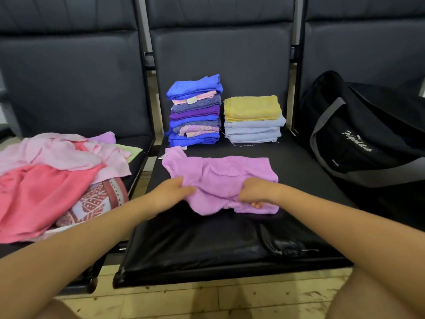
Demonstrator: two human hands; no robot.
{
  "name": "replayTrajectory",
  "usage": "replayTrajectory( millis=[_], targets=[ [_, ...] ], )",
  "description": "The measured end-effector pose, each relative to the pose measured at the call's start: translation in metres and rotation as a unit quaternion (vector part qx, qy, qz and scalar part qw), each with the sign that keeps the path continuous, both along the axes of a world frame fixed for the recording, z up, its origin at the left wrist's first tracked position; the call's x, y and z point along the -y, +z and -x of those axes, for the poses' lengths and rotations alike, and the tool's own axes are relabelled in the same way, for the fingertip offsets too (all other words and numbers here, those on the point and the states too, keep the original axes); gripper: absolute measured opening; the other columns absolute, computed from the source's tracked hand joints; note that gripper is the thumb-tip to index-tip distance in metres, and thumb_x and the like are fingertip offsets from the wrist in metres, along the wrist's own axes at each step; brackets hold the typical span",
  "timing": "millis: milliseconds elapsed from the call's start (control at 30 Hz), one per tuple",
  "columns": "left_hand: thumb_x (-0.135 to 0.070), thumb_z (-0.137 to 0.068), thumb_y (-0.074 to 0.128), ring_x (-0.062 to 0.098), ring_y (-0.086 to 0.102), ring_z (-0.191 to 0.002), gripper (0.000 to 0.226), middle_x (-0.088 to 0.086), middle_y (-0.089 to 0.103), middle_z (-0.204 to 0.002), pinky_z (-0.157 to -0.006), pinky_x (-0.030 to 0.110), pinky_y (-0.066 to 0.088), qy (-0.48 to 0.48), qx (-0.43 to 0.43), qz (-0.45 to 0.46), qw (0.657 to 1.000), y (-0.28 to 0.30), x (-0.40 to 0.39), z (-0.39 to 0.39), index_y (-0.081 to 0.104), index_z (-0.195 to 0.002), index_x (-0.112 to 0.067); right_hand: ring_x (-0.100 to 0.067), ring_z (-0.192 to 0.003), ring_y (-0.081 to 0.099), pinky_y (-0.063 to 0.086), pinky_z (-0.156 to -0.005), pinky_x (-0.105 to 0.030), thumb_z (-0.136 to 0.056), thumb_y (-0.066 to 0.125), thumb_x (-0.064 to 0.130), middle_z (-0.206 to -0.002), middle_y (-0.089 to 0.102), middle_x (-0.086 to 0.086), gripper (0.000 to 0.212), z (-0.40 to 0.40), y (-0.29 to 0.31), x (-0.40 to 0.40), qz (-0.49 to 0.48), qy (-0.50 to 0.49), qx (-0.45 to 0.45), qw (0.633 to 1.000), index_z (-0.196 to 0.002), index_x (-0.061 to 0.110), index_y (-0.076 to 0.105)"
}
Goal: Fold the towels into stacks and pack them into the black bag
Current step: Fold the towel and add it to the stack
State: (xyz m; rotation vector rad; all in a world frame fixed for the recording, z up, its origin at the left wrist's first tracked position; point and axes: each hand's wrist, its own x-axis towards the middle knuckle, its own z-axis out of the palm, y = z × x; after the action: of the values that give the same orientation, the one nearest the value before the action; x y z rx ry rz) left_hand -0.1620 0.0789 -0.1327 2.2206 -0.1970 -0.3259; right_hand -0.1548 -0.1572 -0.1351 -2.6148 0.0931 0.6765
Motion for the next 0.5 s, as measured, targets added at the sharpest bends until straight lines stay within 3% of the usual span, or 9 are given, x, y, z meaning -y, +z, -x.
replayTrajectory(
  millis=[67, 133, 200, 333, 500],
  targets=[
    [-0.016, -0.096, 0.051, 0.021, 0.059, -0.096, 0.014, 0.011, 0.064, -0.103, -0.088, 0.032, 0.051, 0.071, -0.037, 0.201, 0.976, 0.014, 0.003, 0.002, 0.063, -0.104, -0.012, -0.017, -0.070, 0.061, 0.052, -0.071, -0.025, -0.088, 0.056, 0.012, -0.084, 0.069, -0.012, 0.011, 0.000, 0.001, 0.012, -0.100, -0.032, -0.043, 0.994, -0.079, 0.007, 0.060],
    [-0.015, -0.098, 0.049, 0.029, 0.059, -0.104, 0.018, 0.019, 0.063, -0.110, -0.098, 0.043, 0.048, 0.121, -0.049, 0.326, 0.936, 0.027, 0.006, -0.001, 0.060, -0.109, -0.008, -0.011, -0.067, 0.062, 0.054, -0.084, -0.029, -0.092, 0.056, 0.009, -0.076, 0.066, -0.006, 0.012, 0.005, 0.010, 0.029, -0.230, -0.048, -0.027, 0.972, -0.080, 0.008, 0.060],
    [-0.020, -0.098, 0.049, 0.025, 0.062, -0.107, 0.021, 0.016, 0.065, -0.113, -0.095, 0.041, 0.050, 0.138, -0.029, 0.372, 0.918, 0.039, 0.012, -0.003, 0.061, -0.111, -0.008, -0.012, -0.073, 0.063, 0.053, -0.090, -0.032, -0.094, 0.056, 0.010, -0.077, 0.065, -0.004, 0.012, 0.008, 0.018, 0.046, -0.347, -0.059, 0.002, 0.936, -0.085, 0.008, 0.063],
    [-0.025, -0.099, 0.049, 0.017, 0.068, -0.096, 0.025, 0.009, 0.070, -0.108, -0.080, 0.029, 0.054, 0.130, -0.024, 0.464, 0.876, 0.061, 0.029, -0.005, 0.062, -0.112, -0.008, -0.021, -0.090, 0.067, 0.058, -0.080, -0.032, -0.094, 0.055, 0.011, -0.093, 0.070, -0.008, 0.015, 0.011, 0.040, 0.070, -0.534, -0.126, 0.072, 0.833, -0.102, 0.005, 0.066],
    [-0.027, -0.091, 0.061, 0.029, 0.063, -0.112, 0.019, 0.015, 0.067, -0.117, -0.099, 0.046, 0.047, 0.136, -0.038, 0.531, 0.836, 0.074, 0.025, -0.011, 0.068, -0.102, -0.014, -0.018, -0.086, 0.070, 0.057, -0.071, -0.028, -0.093, 0.053, 0.017, -0.097, 0.072, -0.006, 0.023, 0.023, 0.062, 0.079, -0.610, -0.170, 0.118, 0.764, -0.112, 0.006, 0.063]
  ],
)
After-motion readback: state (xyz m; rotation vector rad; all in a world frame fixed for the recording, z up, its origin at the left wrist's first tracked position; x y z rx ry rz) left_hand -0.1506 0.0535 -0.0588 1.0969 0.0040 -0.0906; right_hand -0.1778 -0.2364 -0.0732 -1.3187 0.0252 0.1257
